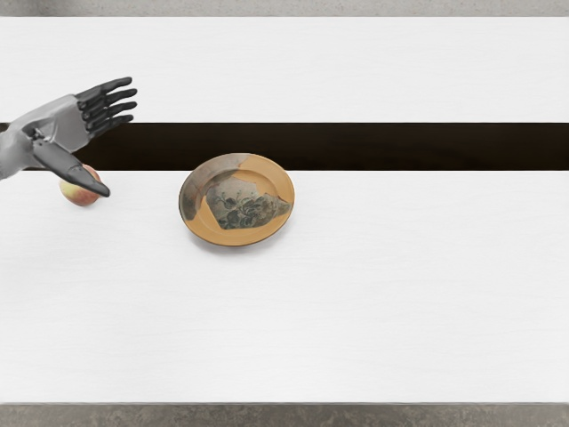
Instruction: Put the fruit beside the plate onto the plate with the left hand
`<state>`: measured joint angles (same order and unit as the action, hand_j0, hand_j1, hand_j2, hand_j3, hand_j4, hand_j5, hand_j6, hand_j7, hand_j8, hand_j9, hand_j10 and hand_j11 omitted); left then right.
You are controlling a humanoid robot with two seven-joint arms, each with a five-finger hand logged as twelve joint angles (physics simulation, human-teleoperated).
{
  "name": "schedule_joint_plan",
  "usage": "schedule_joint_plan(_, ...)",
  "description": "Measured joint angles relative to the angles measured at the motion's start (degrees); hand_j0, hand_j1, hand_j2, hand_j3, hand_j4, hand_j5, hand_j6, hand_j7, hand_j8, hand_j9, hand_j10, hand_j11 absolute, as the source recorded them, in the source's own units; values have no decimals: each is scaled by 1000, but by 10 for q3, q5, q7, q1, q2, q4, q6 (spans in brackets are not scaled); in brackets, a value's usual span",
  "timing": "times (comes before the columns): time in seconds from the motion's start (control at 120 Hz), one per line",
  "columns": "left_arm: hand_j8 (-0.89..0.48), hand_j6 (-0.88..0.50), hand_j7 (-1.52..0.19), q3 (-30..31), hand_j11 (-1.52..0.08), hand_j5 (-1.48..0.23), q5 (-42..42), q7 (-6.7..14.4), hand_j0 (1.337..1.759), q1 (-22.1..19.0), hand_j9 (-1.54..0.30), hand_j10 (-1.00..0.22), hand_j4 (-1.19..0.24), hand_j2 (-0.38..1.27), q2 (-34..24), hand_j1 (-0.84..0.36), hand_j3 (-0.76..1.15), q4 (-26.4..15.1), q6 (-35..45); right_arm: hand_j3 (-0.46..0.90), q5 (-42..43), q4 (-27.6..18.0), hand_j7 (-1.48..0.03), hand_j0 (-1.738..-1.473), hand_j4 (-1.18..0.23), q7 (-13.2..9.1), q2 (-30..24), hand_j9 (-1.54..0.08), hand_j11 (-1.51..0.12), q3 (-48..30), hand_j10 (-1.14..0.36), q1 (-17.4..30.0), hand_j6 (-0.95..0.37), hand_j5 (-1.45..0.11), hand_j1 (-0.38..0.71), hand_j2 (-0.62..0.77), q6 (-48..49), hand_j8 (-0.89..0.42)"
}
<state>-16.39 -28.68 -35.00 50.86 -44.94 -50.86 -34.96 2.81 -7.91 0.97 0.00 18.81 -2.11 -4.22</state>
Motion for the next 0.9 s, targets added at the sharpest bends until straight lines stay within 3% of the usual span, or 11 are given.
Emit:
schedule_joint_plan(0.3,-13,-14,-16,-6,-15,-16,45,0,1658,8,-16,-13,-13,7,-1,338,0,8,0,0,0,-1,0,-1658,0,0,0,0,0,0,0,0,-1,0,-349,0,0,0)
schedule_joint_plan(0.433,-14,-14,-16,-6,-16,-16,-79,0,1658,30,-16,-13,-14,6,-6,337,0,11,1,0,0,-1,0,-1658,0,0,0,0,0,0,0,0,-1,0,-349,0,0,0)
schedule_joint_plan(0.55,-16,-16,-16,2,-16,-17,-222,0,1658,54,-16,-15,-16,7,-7,338,0,23,53,0,0,-2,0,-1658,0,0,0,0,0,0,0,0,-1,0,-349,0,0,0)
schedule_joint_plan(0.625,-17,-18,-17,55,-17,-17,-271,0,1658,122,-17,-16,-17,7,-2,337,0,42,98,0,0,-2,0,-1658,0,0,0,0,0,0,0,-1,-1,0,-349,0,0,0)
schedule_joint_plan(0.708,-18,-19,-17,127,-17,-18,-297,0,1658,156,-17,-17,-18,7,0,337,0,58,142,0,0,-2,0,-1658,0,0,0,0,0,0,0,-3,-1,0,-349,0,0,0)
schedule_joint_plan(0.9,-20,-21,-18,263,-18,-18,-315,0,1658,176,-18,-18,-19,6,34,336,0,70,212,0,0,-4,0,-1658,0,0,0,0,0,0,0,-9,-1,0,-349,0,0,0)
